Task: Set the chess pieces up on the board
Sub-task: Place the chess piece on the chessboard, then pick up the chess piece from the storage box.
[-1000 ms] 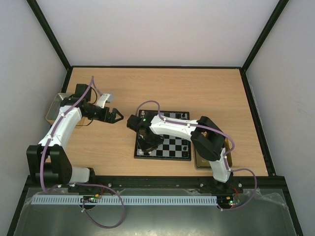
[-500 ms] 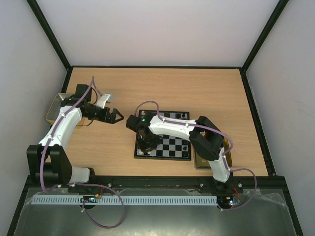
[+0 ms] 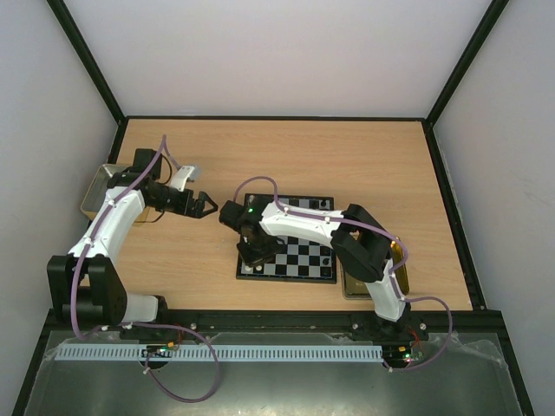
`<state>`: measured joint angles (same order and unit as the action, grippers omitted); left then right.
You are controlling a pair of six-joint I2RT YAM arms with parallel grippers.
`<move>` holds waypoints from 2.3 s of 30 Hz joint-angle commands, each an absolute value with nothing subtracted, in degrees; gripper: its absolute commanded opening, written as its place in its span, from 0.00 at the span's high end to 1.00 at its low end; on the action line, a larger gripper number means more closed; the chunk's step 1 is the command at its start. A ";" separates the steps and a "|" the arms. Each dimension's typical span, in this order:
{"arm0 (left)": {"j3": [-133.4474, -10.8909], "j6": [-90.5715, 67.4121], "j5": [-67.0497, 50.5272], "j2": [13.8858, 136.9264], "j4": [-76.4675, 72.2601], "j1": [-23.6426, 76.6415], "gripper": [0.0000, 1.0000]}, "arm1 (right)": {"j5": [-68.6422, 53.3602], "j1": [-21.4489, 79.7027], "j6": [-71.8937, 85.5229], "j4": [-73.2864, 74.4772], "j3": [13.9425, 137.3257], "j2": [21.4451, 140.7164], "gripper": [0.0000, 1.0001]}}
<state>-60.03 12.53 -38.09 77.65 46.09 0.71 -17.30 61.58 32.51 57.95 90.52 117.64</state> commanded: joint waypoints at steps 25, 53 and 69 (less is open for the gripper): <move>-59.68 12.32 -37.97 77.47 46.54 1.05 0.01 | -12.48 62.10 33.40 61.85 93.66 114.23 0.86; -59.97 11.93 -31.91 76.98 46.32 2.72 0.00 | 1.33 30.71 50.66 61.33 57.52 71.76 0.70; -62.35 12.47 -31.66 81.65 49.05 3.10 0.01 | -4.98 12.05 47.04 48.61 42.33 68.05 0.71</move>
